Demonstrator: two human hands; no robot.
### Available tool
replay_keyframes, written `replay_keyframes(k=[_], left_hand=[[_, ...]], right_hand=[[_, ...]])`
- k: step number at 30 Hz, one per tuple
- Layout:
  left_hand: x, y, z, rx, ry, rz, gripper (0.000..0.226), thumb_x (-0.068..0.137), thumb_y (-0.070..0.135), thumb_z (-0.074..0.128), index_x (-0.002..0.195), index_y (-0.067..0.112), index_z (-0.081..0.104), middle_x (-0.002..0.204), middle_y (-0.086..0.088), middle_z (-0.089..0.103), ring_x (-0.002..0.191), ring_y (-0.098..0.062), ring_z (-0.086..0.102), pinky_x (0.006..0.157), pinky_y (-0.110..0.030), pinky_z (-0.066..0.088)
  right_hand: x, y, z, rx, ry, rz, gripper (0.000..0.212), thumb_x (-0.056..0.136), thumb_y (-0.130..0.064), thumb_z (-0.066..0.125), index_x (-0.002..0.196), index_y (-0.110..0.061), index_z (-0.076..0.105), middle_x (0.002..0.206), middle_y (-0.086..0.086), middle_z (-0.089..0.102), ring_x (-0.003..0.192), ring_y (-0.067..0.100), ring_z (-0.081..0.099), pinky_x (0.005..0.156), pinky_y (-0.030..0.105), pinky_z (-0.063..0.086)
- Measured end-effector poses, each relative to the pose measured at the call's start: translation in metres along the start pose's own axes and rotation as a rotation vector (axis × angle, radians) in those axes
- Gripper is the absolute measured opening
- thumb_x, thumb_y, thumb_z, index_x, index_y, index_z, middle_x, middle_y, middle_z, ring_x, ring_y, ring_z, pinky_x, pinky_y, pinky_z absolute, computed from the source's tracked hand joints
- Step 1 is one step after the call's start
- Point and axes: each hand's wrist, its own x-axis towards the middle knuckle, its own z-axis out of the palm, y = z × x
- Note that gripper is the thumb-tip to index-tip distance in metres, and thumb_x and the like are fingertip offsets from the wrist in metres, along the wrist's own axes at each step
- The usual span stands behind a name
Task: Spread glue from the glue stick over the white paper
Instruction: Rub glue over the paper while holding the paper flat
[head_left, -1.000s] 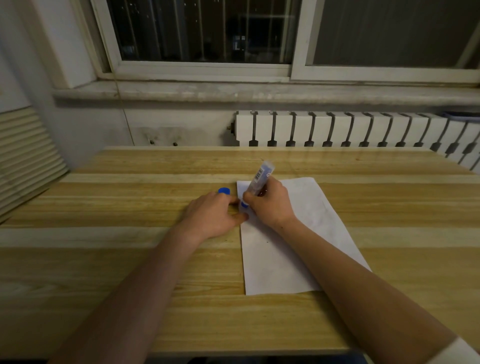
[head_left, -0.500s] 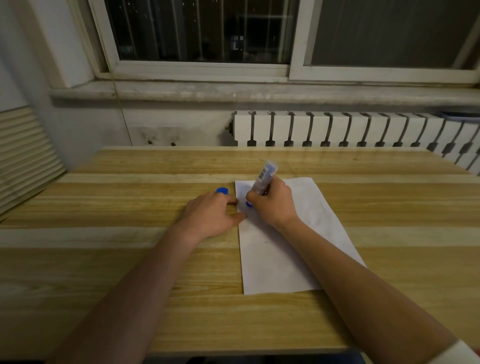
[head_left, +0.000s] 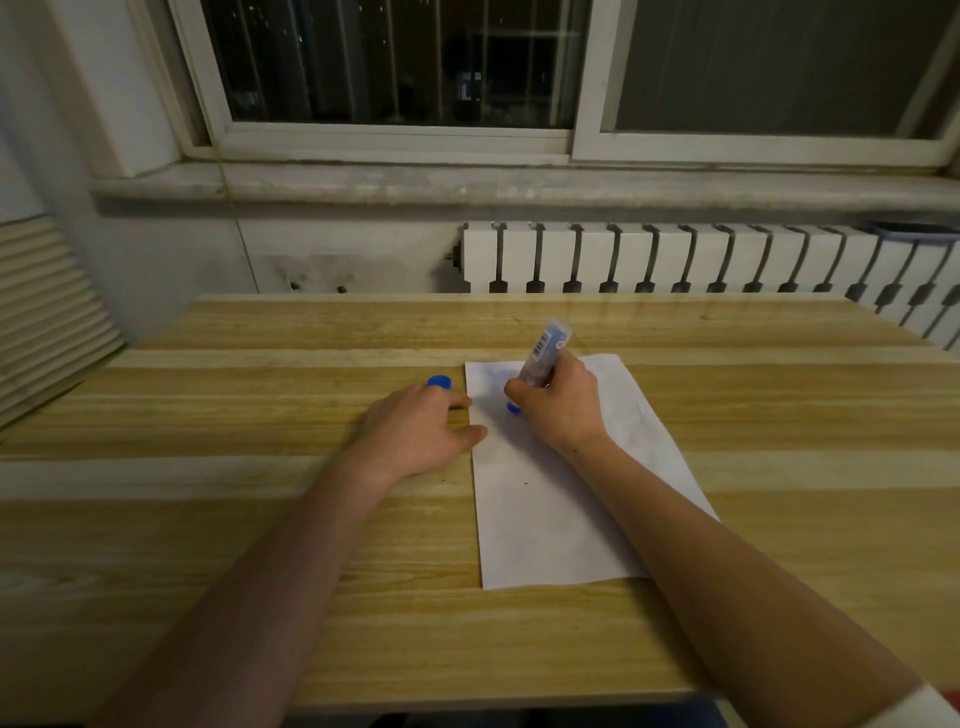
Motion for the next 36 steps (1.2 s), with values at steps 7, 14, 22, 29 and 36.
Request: replay_keyframes(k=[7, 14, 22, 29, 36], left_hand=[[0.001, 0.001, -0.001, 0.009, -0.009, -0.006, 0.059, 0.081, 0.070, 0.054, 0.132, 0.039, 0.057, 0.108, 0.009, 0.065, 0.103, -0.016, 0.059, 0.075, -0.032, 0.044], [0.000, 0.001, -0.001, 0.000, -0.017, 0.003, 0.059, 0.081, 0.070, 0.054, 0.132, 0.039, 0.057, 0.097, 0.011, 0.063, 0.100, -0.015, 0.058, 0.077, -0.033, 0.045], [0.001, 0.000, -0.001, -0.014, -0.045, 0.029, 0.059, 0.082, 0.068, 0.054, 0.131, 0.037, 0.058, 0.063, 0.019, 0.042, 0.082, -0.014, 0.059, 0.076, -0.035, 0.050], [0.001, -0.002, -0.001, -0.009, -0.045, 0.032, 0.060, 0.081, 0.070, 0.053, 0.131, 0.038, 0.057, 0.067, 0.017, 0.046, 0.087, -0.014, 0.059, 0.078, -0.035, 0.050], [0.001, -0.001, -0.001, -0.011, -0.049, 0.038, 0.059, 0.081, 0.070, 0.053, 0.131, 0.039, 0.057, 0.065, 0.020, 0.045, 0.084, -0.013, 0.059, 0.080, -0.037, 0.051]], right_hand=[[-0.002, 0.002, -0.006, 0.018, 0.034, 0.042, 0.026, 0.076, -0.030, 0.075, 0.082, -0.032, 0.050, 0.072, -0.021, 0.054, 0.061, 0.004, 0.057, 0.045, 0.009, 0.037], [-0.001, 0.004, -0.014, 0.023, 0.057, 0.087, 0.025, 0.076, -0.029, 0.075, 0.080, -0.030, 0.050, 0.073, -0.015, 0.059, 0.063, 0.007, 0.060, 0.047, 0.016, 0.041], [-0.001, 0.009, -0.027, -0.001, 0.097, 0.128, 0.017, 0.077, -0.026, 0.071, 0.077, -0.017, 0.057, 0.068, -0.004, 0.063, 0.060, 0.011, 0.060, 0.048, 0.025, 0.043], [0.002, 0.010, -0.031, 0.023, 0.107, 0.158, 0.018, 0.076, -0.023, 0.069, 0.075, -0.012, 0.055, 0.067, 0.003, 0.062, 0.056, 0.016, 0.055, 0.051, 0.032, 0.047], [0.004, 0.014, -0.039, 0.023, 0.173, 0.175, 0.016, 0.074, -0.020, 0.068, 0.071, -0.011, 0.055, 0.059, -0.003, 0.057, 0.051, 0.012, 0.052, 0.045, 0.025, 0.039]])
